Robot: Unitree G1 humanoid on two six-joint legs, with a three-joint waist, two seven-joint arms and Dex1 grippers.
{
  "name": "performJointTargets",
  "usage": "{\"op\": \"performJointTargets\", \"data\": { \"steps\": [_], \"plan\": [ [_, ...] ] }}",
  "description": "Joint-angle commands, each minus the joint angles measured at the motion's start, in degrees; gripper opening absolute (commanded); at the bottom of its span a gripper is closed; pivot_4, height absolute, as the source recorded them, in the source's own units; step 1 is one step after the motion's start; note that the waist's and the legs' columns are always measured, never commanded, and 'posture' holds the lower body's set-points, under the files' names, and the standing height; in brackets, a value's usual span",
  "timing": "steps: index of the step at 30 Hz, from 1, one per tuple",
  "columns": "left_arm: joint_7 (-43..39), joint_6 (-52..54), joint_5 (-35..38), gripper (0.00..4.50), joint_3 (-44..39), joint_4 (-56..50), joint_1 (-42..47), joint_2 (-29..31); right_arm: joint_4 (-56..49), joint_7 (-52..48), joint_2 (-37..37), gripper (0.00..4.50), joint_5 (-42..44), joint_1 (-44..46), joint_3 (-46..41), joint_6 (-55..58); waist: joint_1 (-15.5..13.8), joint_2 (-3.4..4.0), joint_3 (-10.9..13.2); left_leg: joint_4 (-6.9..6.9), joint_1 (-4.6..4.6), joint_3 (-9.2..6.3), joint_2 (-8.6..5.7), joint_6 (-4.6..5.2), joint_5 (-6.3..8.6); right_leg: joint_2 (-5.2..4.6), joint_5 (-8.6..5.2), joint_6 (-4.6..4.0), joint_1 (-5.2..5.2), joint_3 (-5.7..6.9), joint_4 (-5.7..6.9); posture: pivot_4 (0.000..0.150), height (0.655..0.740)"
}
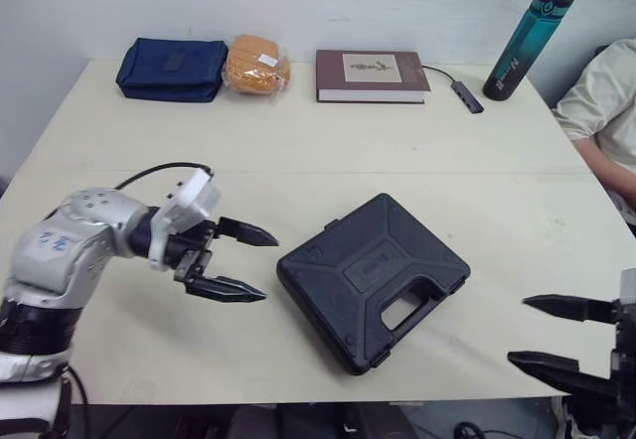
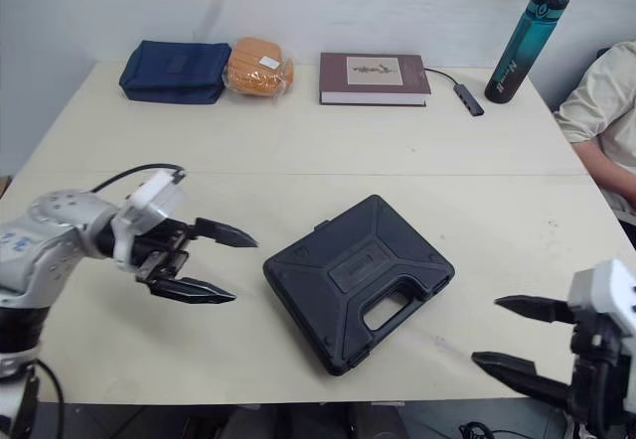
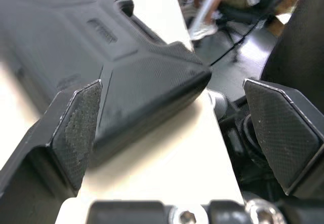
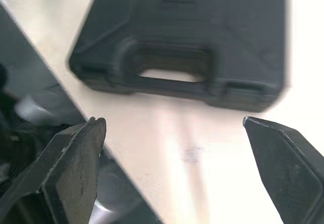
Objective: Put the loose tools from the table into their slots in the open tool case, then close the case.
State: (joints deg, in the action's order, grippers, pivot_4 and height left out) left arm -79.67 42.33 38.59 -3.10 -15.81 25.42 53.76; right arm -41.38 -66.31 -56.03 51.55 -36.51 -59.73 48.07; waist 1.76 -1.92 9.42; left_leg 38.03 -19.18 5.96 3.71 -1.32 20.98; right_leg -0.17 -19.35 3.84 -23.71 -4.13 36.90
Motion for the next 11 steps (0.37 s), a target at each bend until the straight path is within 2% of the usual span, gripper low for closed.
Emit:
{"op": "performJointTargets", "data": {
  "steps": [1,7,11],
  "plan": [
    [0.67,-0.43,1.37,4.48,-4.69,-3.71,-4.15,2.81,2.51,-1.20,-0.45,4.50,-3.14,0.65,0.05,-2.64,-0.03,0.02,0.02,0.00,0.00,0.00,-0.03,0.01,0.01,-0.04,0.00,0.00,0.01,0.03,-0.01,0.150,0.7400],
    [0.54,-2.89,0.52,4.48,-11.12,-3.46,-11.35,6.12,6.58,-4.10,-0.57,4.50,-9.67,0.42,0.66,-7.13,-0.14,0.09,0.09,-0.01,-0.04,-0.12,-0.05,0.02,0.01,-0.10,-0.01,-0.02,0.02,0.23,-0.06,0.150,0.7400],
    [-1.44,-3.92,1.19,4.48,-14.77,-1.40,-14.80,8.76,7.45,-6.03,-1.26,4.50,-9.73,0.66,-1.03,-6.35,-0.06,0.17,0.15,-0.05,-0.05,-0.12,-0.05,0.02,0.02,-0.11,-0.03,-0.05,0.02,0.28,-0.09,0.150,0.7400]
  ]
}}
